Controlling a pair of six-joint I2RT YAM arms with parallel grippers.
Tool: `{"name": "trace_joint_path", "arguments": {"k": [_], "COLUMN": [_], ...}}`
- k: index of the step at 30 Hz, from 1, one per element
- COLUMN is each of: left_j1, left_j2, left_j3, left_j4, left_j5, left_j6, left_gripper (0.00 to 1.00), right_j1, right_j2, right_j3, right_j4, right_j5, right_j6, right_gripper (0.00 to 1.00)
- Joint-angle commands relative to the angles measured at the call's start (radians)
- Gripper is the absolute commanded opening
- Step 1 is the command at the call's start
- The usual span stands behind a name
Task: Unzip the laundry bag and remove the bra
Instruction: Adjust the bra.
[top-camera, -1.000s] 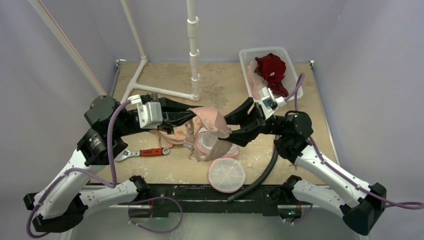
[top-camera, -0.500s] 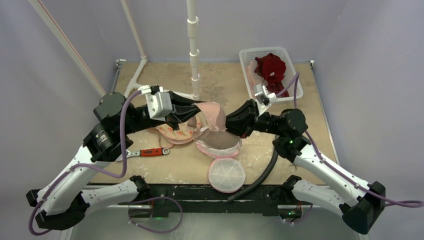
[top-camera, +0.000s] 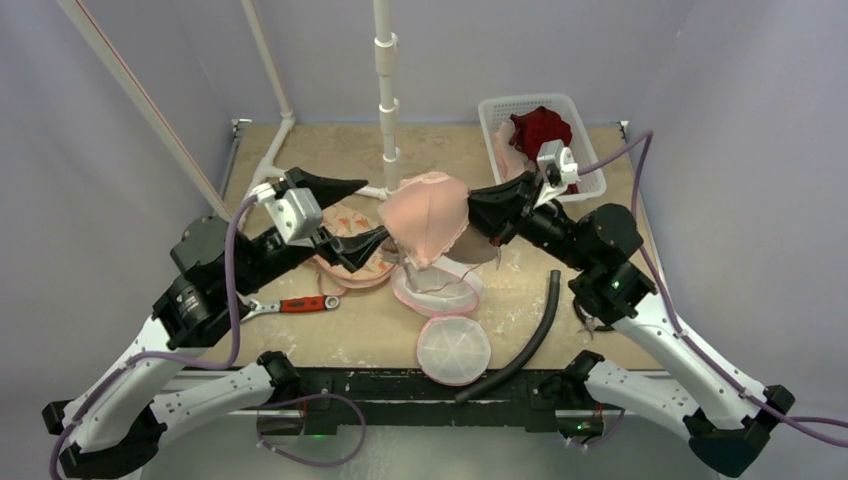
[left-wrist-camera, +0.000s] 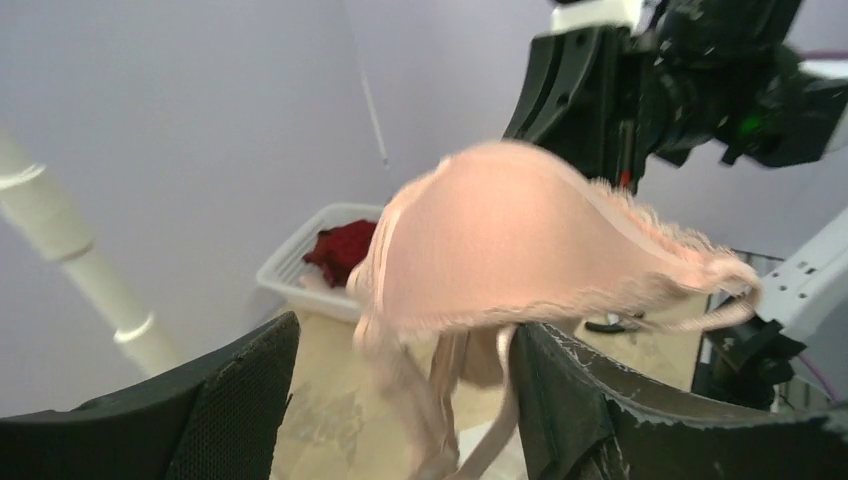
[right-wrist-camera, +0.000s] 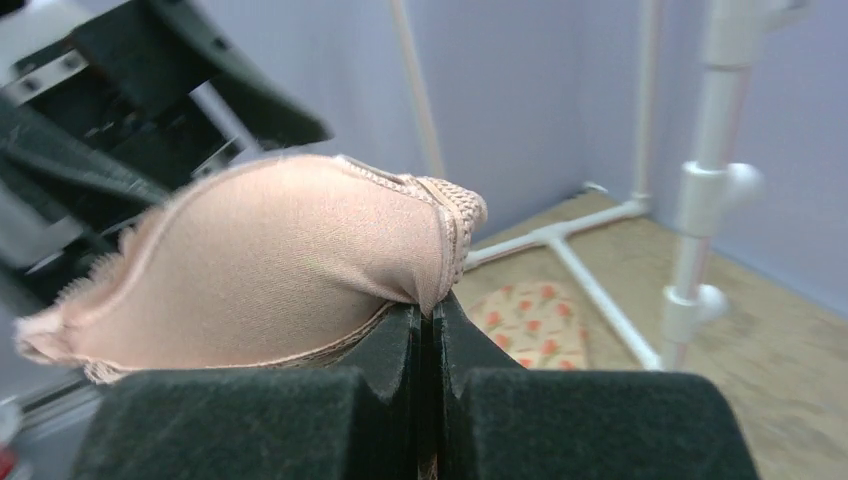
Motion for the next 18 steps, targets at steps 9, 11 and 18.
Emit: {"name": "trace_joint_path", "arguments": {"k": [9, 11, 18], "left_j1": [0.002, 0.003, 0.002], "left_j2": [-0.304, -0.333, -0.339], "left_j3": [-0.255, -0.28, -0.351], "left_j4": [0.092, 0.091, 0.065], "left_j5": [-0.379, -0.413, -0.502], "left_j6": [-0.133, -0.163, -0.271], "left_gripper": [0.78, 0.79, 0.79], "right_j1": [-0.09, -0.105, -0.214], "right_j2": [0.149, 0.192, 0.356], "right_j3": [0.205, 0.236, 0.344], "right_j4": [-0.14, -0.142, -0.144], "right_j5": [0.488, 0.532, 0.636], "right_j6": [-0.158, -0.174, -0.19], "right_gripper": [0.0, 0.0, 0.0]}}
